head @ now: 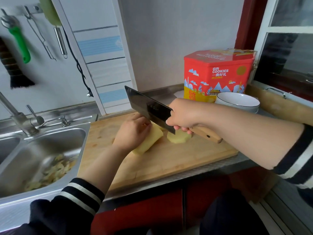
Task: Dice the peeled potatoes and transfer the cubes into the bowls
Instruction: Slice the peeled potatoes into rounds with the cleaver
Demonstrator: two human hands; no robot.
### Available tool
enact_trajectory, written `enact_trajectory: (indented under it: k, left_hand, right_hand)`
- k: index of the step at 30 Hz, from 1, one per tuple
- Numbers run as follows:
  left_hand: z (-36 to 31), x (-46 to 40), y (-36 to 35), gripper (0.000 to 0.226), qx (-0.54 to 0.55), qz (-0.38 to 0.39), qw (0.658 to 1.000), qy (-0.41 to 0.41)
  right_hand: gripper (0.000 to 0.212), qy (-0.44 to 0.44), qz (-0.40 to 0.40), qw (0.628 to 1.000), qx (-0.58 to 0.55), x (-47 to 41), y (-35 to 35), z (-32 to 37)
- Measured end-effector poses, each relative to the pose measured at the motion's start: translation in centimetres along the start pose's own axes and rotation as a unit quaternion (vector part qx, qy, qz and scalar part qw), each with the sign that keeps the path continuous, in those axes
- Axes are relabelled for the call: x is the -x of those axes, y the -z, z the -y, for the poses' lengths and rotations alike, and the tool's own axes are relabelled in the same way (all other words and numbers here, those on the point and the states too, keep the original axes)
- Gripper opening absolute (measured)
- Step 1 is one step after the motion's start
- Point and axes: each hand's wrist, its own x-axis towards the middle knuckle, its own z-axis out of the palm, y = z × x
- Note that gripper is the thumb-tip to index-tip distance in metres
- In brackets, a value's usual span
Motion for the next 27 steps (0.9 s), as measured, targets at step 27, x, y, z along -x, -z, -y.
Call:
enact_trajectory:
  k: [27]
  left_hand:
    - [0.3,-0.2,-0.4,0.009,0.009,-0.018,0.999,-0.027]
  right_hand:
    - [0.019,-0.024,0.078,0.985,0.149,-1.3,-0.9,2.6]
